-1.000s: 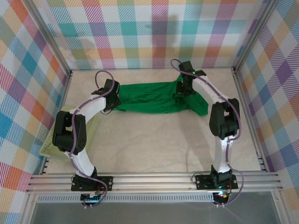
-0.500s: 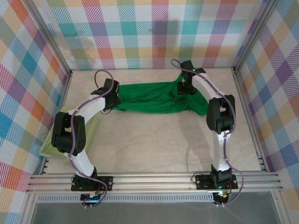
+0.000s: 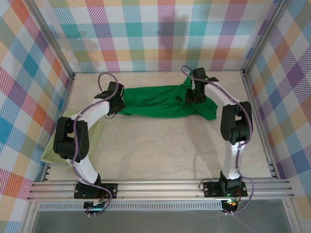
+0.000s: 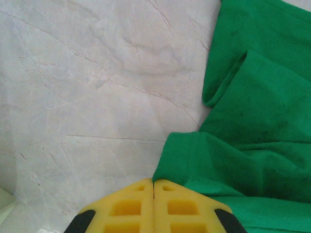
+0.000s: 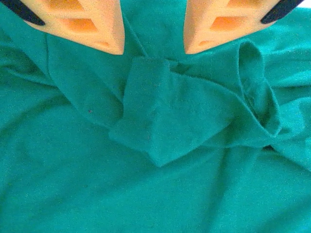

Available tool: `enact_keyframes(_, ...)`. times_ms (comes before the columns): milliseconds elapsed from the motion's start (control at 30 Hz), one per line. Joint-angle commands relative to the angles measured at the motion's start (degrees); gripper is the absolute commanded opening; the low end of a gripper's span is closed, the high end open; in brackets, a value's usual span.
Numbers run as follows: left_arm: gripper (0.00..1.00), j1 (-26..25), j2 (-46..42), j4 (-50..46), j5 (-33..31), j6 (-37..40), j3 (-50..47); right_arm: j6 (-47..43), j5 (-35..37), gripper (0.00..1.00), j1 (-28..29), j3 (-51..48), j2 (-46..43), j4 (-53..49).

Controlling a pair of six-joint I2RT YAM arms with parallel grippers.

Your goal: Fold the inside-out t-shirt

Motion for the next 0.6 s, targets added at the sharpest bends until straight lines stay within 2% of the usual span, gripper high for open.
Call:
enact_keyframes(0,0.0,0.5,-1.8,-1.4,-0.4,-0.2,-0.1,-0.6,0.1,0.38,-0.2,0.6,2.4,2.4)
enact_keyframes(300,0.0,0.5,-1.4,-1.2,-0.4,-0.3,-0.2,-0.6,-2.3,0.41,0.3,1.3,4.8,2.5)
enact_keyframes(433,0.0,0.5,-1.4,-1.2,-0.4,-0.3,-0.2,6.3,-14.5,0.45,-3.1,-3.2,2.1,7.5)
enact_keyframes(567,0.0,0.5,-1.5,-1.1,-0.3,-0.3,-0.4,9.6,-17.7,0.51,-5.3,-5.5,0.4,10.7)
